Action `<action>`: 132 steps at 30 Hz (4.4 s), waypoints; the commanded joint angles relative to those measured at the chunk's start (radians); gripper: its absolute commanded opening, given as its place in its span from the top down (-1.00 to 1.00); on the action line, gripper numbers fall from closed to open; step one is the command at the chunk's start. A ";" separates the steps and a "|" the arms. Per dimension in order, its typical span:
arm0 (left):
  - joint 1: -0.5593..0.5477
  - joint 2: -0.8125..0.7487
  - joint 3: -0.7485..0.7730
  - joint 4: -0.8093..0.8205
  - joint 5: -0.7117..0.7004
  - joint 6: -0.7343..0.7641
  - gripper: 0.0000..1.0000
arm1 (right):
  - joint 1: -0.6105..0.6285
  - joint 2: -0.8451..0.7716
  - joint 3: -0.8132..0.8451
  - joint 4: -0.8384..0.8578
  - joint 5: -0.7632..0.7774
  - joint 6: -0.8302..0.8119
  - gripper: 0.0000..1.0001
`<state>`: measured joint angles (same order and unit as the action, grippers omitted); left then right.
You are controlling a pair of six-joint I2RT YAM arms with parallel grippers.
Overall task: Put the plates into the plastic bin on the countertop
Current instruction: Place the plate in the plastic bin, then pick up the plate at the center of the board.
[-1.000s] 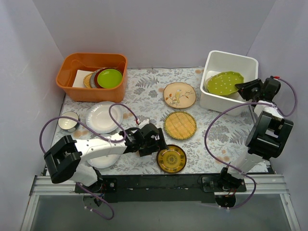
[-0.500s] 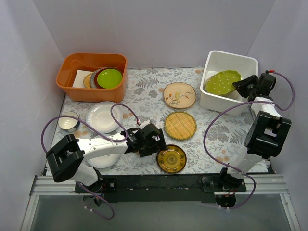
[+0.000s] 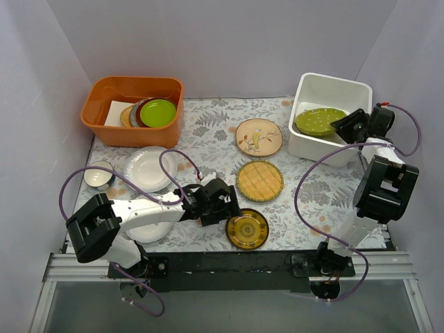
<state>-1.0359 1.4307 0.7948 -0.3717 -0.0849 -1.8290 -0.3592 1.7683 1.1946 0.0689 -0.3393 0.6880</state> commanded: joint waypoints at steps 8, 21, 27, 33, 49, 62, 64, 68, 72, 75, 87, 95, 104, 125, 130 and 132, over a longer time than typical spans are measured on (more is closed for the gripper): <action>0.005 -0.085 -0.008 0.001 -0.006 0.004 -0.96 | -0.003 -0.020 0.066 -0.098 -0.010 -0.091 -0.33; 0.005 -0.161 -0.019 -0.027 -0.029 -0.007 -0.96 | -0.006 -0.078 0.079 -0.236 0.086 -0.154 -0.47; 0.005 -0.138 0.012 -0.039 -0.021 0.008 -0.96 | -0.007 -0.142 0.028 -0.218 0.080 -0.142 -0.47; 0.005 -0.153 0.032 -0.065 -0.035 0.014 -0.96 | -0.006 -0.226 -0.001 -0.207 0.059 -0.154 -0.48; 0.005 -0.226 0.009 -0.130 -0.055 0.000 -0.96 | 0.035 -0.480 -0.010 -0.193 -0.099 -0.100 -0.64; 0.005 -0.312 -0.038 -0.168 -0.069 -0.033 -0.96 | 0.147 -0.705 -0.024 -0.348 -0.136 -0.145 -0.73; 0.005 -0.320 -0.048 -0.168 -0.069 -0.039 -0.97 | 0.157 -0.747 -0.061 -0.363 -0.139 -0.150 -0.72; 0.005 -0.328 -0.052 -0.171 -0.073 -0.042 -0.96 | 0.161 -0.809 -0.136 -0.393 -0.167 -0.168 -0.72; 0.005 -0.306 -0.042 -0.165 -0.079 -0.044 -0.96 | 0.164 -0.895 -0.216 -0.432 -0.176 -0.196 -0.72; 0.005 -0.286 -0.032 -0.161 -0.087 -0.053 -0.96 | 0.164 -0.950 -0.277 -0.458 -0.190 -0.209 -0.72; 0.106 -0.018 0.158 -0.046 -0.003 0.019 -0.97 | 0.167 -1.116 -0.492 -0.550 -0.222 -0.261 -0.72; 0.255 0.166 0.351 -0.007 0.121 0.152 -0.96 | 0.167 -1.199 -0.637 -0.581 -0.204 -0.317 -0.72; 0.362 0.468 0.641 0.011 0.234 0.230 -0.89 | 0.169 -1.222 -0.711 -0.572 -0.204 -0.331 -0.71; 0.470 0.833 0.988 -0.007 0.329 0.254 -0.67 | 0.169 -1.211 -0.736 -0.552 -0.228 -0.314 -0.69; 0.476 0.882 1.020 -0.007 0.330 0.249 -0.51 | 0.169 -1.211 -0.730 -0.554 -0.228 -0.309 -0.69; 0.478 0.896 1.026 -0.004 0.339 0.241 -0.31 | 0.169 -1.210 -0.733 -0.552 -0.228 -0.309 -0.69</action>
<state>-0.5644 2.2993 1.7859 -0.3721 0.2325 -1.5890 -0.1947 0.5617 0.4595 -0.5209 -0.5510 0.3801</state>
